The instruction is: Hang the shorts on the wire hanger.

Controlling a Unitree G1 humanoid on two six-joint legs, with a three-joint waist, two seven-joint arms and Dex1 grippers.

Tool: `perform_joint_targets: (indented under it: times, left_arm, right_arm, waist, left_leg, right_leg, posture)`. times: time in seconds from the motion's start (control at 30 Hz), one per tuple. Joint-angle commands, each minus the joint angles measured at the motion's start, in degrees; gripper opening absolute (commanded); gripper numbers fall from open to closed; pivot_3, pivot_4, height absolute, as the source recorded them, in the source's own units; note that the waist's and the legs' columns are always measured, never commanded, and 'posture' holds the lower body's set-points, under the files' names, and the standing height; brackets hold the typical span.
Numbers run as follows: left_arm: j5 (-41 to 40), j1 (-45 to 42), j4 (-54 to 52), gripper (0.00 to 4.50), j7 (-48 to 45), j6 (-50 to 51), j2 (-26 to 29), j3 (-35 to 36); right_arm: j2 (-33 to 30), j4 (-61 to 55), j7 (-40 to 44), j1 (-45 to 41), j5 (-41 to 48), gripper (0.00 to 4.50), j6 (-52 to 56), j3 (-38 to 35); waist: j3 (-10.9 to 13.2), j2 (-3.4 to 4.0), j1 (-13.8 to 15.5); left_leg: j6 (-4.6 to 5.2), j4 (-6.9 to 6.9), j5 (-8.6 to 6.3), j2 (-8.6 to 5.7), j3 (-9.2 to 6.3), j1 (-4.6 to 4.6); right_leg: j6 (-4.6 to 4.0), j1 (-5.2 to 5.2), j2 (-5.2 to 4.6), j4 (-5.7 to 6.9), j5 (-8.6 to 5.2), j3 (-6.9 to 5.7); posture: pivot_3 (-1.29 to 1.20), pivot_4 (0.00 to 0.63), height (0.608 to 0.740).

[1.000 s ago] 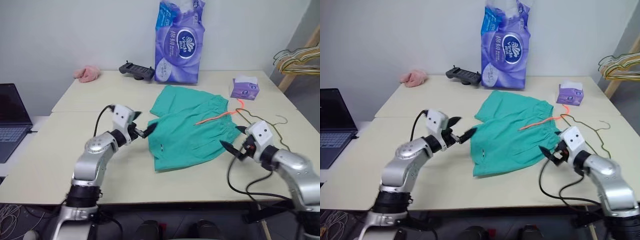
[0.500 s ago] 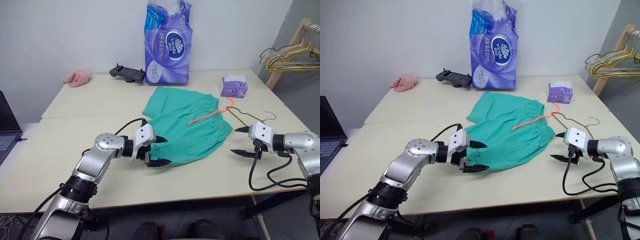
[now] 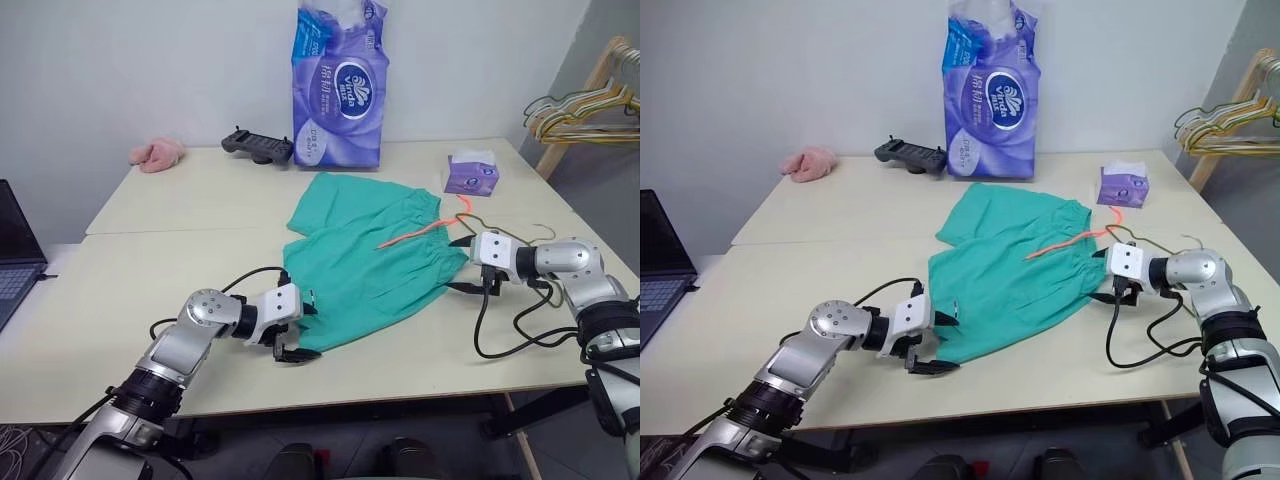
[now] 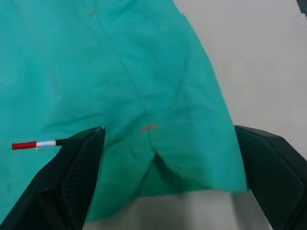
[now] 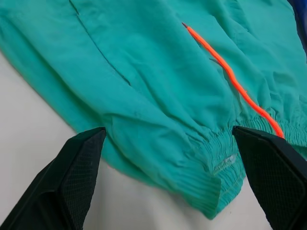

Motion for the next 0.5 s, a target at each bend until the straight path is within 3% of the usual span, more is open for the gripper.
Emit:
perform_joint_targets:
  times: [0.03,0.5]
  left_arm:
    - [2.4,-1.0,2.1,4.5,1.0,-4.4,-0.4,-0.6]
    - [5.1,-3.0,6.2,4.5,0.6,-9.5,-1.1,-1.6]
  right_arm:
    - [0.3,3.6,-2.1,-3.4,-2.3,4.49,-2.4,0.6]
    - [-1.1,15.0,-11.9,-10.2,-15.5,4.49,-7.7,7.8]
  waist:
    - [0.0,0.02,0.0]
    - [-0.3,0.19,0.0]
  left_leg:
    - [0.0,0.0,0.0,0.0,0.01,-0.01]
    - [0.01,0.02,0.05,-0.02,0.14,0.1]
  right_leg:
    - [-0.01,-0.02,0.0,0.01,0.0,0.0]
    - [-0.07,-0.01,0.01,0.16,0.11,0.11]
  posture:
    - [0.09,0.003,0.74]
    - [0.11,0.002,0.74]
